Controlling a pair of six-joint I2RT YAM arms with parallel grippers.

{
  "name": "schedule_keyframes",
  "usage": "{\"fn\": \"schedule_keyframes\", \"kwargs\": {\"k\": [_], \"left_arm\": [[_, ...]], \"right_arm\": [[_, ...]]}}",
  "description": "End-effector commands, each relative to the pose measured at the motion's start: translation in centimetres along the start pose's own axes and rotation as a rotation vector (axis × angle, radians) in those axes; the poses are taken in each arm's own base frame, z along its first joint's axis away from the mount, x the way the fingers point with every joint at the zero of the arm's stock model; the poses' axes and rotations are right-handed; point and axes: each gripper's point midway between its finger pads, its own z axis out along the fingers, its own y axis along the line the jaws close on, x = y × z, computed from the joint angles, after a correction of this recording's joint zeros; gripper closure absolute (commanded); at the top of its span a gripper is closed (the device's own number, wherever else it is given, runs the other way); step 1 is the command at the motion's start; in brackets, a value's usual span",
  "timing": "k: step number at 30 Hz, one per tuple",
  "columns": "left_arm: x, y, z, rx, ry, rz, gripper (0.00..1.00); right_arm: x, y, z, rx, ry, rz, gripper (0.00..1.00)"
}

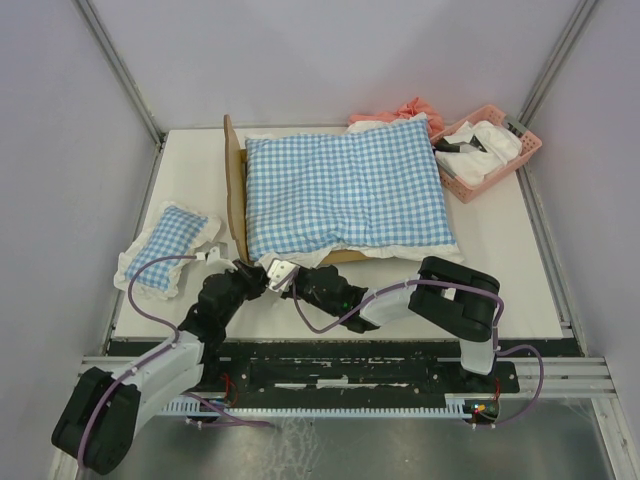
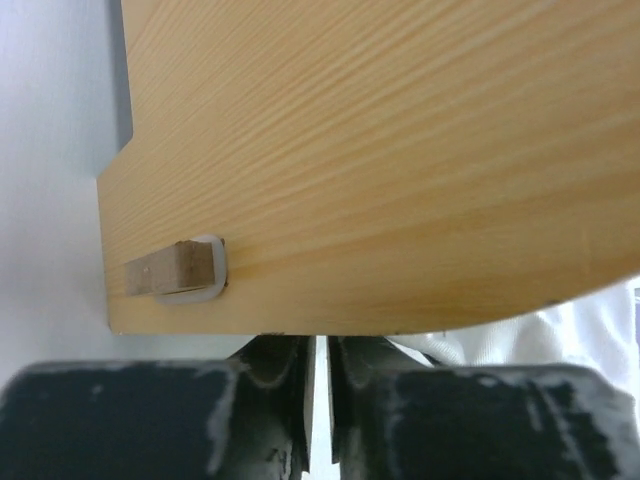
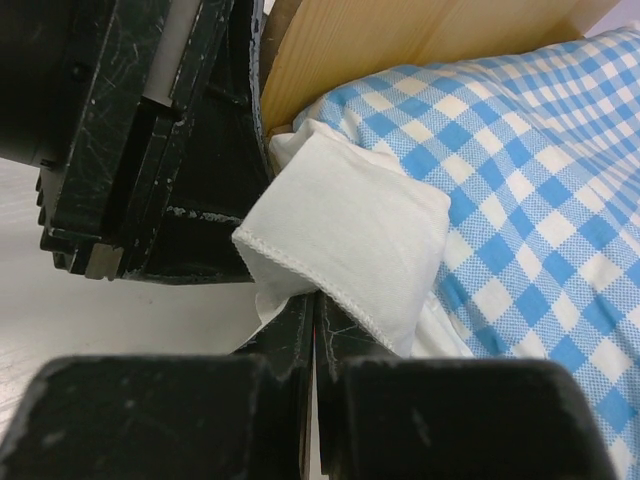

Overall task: Set up the pet bed
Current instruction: Tie the ropes to the bed frame.

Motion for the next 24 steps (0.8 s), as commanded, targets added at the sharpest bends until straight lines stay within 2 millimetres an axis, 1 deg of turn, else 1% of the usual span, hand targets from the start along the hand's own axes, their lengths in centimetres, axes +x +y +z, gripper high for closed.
{"fn": "schedule_keyframes", "kwargs": {"k": [1,2,5,8,9,12,14,18,21,24], "left_arm": [[0.4,0.9,-0.4,0.004,-0.023,0.0,0.95],[0.6,1.0,-0.5,-0.001,-0.016,-0.008,0.97],[0.7,1.0,-0.9,-0.004,-0.012,-0.036,0.97],[0.3,0.8,-1.4,-0.006,-0.024,-0.065,0.97],[-0.1,0.4,-1.6,0.004,-0.039,-0.071,0.97],[-0.3,0.5,-2.0,-0.006,-0.046,-0.091,0.97],[-0.8,0.2,-2.3,0.007,-0.067,-0.109,0.97],[-0.5,0.4,-2.6,0.006,-0.06,-0.132,0.97],[-0.2,0.1,-2.8,0.016,-0.045,-0.151,0.97],[-0.1,-0.2,-2.8,0.026,-0.033,-0.159,0.97]], "right_arm": [[-2.2,-0.7,0.6,0.02,-0.063,0.023,0.98],[-2.0,-0.7,0.6,0.019,-0.059,0.017,0.98],[-1.5,-0.7,0.7,0.023,-0.042,-0.005,0.98],[-1.2,-0.6,1.1,0.012,-0.033,-0.02,0.98],[-1.3,-0.5,1.3,0.007,-0.034,-0.02,0.98],[-1.3,-0.4,1.7,0.001,-0.038,-0.021,0.98],[-1.6,-0.3,1.9,-0.007,-0.048,-0.027,0.98],[-1.9,-0.5,2.4,-0.014,-0.058,-0.037,0.98],[-1.9,-0.9,2.6,-0.018,-0.061,-0.038,0.98],[-2.0,-0.6,2.6,-0.046,-0.074,-0.051,0.98]]}}
